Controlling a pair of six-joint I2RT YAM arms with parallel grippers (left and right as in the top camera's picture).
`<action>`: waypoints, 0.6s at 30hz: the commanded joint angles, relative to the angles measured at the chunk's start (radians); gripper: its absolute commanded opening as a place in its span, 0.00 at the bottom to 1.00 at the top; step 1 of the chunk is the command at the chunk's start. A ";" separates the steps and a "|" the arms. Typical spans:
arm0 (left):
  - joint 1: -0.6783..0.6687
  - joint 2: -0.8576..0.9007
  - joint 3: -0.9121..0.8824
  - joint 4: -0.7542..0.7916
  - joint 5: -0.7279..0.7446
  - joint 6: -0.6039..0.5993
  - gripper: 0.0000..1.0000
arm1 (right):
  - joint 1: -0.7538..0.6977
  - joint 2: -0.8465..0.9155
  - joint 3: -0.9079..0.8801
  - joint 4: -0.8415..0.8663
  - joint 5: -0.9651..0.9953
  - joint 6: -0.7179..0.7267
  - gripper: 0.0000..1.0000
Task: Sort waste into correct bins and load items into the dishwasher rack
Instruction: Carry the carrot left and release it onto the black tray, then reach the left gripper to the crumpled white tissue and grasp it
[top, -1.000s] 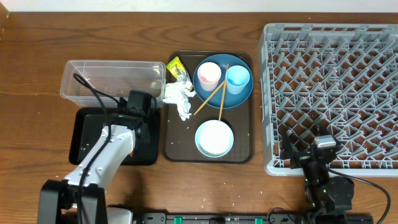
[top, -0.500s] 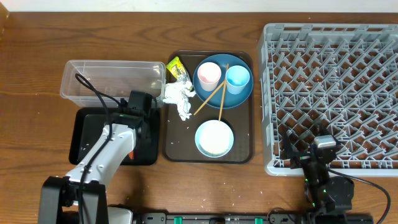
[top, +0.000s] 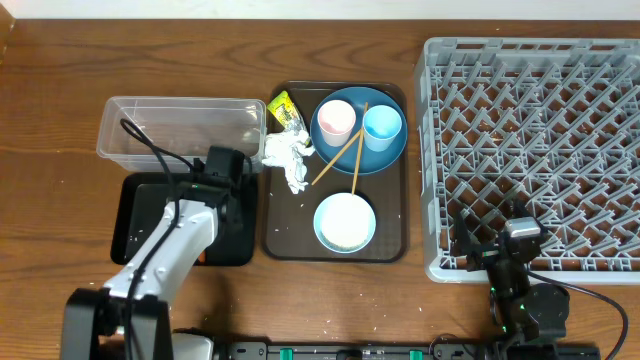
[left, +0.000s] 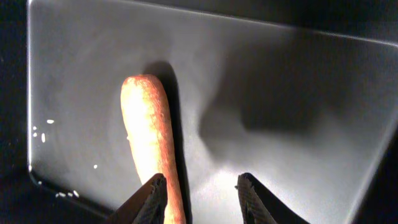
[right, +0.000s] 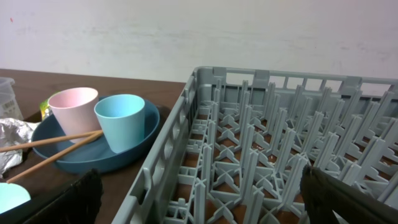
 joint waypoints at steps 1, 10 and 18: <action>0.003 -0.092 0.047 -0.005 0.079 -0.010 0.40 | 0.002 -0.005 -0.001 -0.002 -0.008 0.006 0.99; 0.000 -0.276 0.049 0.111 0.459 -0.029 0.40 | 0.002 -0.005 -0.002 -0.002 -0.008 0.006 0.99; -0.079 -0.192 0.048 0.251 0.510 -0.036 0.39 | 0.002 -0.005 -0.001 -0.002 -0.008 0.006 0.99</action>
